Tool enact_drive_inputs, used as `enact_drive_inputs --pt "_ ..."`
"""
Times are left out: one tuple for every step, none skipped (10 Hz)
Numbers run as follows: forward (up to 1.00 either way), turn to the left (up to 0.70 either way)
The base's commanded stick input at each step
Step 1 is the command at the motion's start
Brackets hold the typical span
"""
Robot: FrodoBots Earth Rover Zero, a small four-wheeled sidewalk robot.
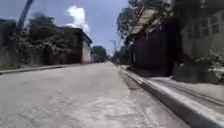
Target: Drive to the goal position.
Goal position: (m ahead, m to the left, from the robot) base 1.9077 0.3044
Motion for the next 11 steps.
enact_drive_inputs --pt "1.0 0.03" --pt "1.0 0.03" --pt "1.0 0.02" --pt "1.0 0.01" --pt "1.0 0.02" --pt "1.0 0.03" --pt "1.0 0.02" --pt "1.0 0.01" --pt "1.0 0.01" --pt "1.0 -0.18" --pt "1.0 -0.4"
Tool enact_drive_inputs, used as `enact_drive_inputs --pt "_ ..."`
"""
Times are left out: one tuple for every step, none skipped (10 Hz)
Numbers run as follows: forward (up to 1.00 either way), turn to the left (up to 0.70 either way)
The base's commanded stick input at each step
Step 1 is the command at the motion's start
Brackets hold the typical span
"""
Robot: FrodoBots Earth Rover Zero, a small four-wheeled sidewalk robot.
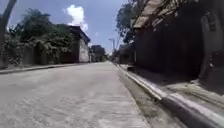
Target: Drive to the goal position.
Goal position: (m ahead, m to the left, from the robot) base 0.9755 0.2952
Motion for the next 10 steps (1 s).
enact_drive_inputs --pt "1.0 -0.09" --pt "1.0 -0.02" --pt "1.0 0.0" --pt "1.0 0.0" --pt "1.0 0.0" --pt "1.0 0.0" --pt "1.0 0.0" --pt "1.0 0.0" --pt "1.0 0.0" --pt "1.0 0.0"
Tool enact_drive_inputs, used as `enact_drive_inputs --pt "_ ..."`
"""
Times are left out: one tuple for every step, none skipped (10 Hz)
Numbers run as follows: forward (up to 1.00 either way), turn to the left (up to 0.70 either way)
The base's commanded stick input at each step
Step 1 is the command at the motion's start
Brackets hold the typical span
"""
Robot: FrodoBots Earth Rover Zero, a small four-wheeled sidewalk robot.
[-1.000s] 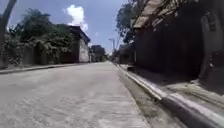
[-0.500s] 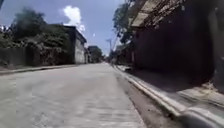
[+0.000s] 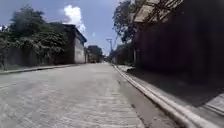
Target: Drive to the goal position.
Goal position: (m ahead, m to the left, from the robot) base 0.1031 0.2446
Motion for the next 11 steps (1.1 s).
enact_drive_inputs --pt "1.0 0.0" --pt "1.0 0.0" --pt "1.0 0.0" --pt "1.0 0.0" --pt "1.0 0.0" --pt "1.0 0.0" --pt "1.0 0.0" --pt "1.0 0.0" --pt "1.0 0.0" --pt "1.0 0.0" --pt "1.0 0.0"
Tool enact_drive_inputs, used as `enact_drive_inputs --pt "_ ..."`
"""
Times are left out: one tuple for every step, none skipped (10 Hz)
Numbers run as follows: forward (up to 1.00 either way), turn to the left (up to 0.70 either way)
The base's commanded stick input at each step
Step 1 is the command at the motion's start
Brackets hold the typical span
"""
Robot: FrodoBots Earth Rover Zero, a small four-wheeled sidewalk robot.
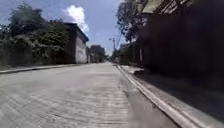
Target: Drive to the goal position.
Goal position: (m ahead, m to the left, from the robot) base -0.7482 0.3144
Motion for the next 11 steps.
enact_drive_inputs --pt "1.0 0.0" --pt "1.0 0.0" --pt "1.0 0.0" --pt "1.0 0.0" --pt "1.0 0.0" --pt "1.0 0.0" --pt "1.0 0.0" --pt "1.0 0.0" --pt "1.0 0.0" --pt "1.0 0.0" --pt "1.0 0.0"
